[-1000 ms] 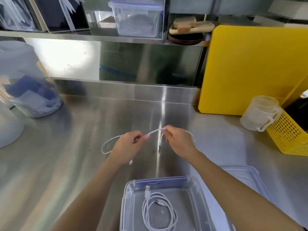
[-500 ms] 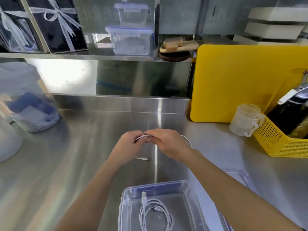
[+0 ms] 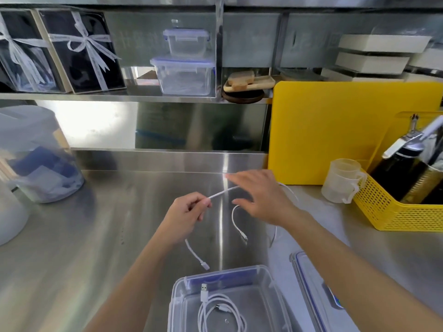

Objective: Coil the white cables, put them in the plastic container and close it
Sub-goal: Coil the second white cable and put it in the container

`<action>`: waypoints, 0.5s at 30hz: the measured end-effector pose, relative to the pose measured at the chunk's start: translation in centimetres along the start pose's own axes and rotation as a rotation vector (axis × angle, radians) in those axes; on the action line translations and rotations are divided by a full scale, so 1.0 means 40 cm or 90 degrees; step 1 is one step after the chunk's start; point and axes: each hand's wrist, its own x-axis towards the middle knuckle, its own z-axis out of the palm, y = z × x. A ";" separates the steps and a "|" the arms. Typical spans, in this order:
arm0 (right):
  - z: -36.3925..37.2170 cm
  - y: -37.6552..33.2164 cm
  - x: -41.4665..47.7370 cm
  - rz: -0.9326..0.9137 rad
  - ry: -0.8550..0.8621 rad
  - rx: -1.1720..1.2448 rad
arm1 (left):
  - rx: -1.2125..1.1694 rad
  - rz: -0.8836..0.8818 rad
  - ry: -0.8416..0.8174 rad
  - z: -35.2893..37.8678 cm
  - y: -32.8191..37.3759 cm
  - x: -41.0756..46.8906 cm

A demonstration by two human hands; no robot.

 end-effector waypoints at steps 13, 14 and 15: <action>-0.057 0.094 0.021 0.333 0.277 0.178 | -0.245 -0.138 -0.065 -0.014 0.025 -0.026; -0.054 0.098 0.016 0.349 0.272 0.165 | -0.324 -0.140 -0.065 -0.013 0.033 -0.027; -0.049 0.100 0.009 0.359 0.262 0.157 | -0.417 -0.136 -0.051 -0.014 0.042 -0.025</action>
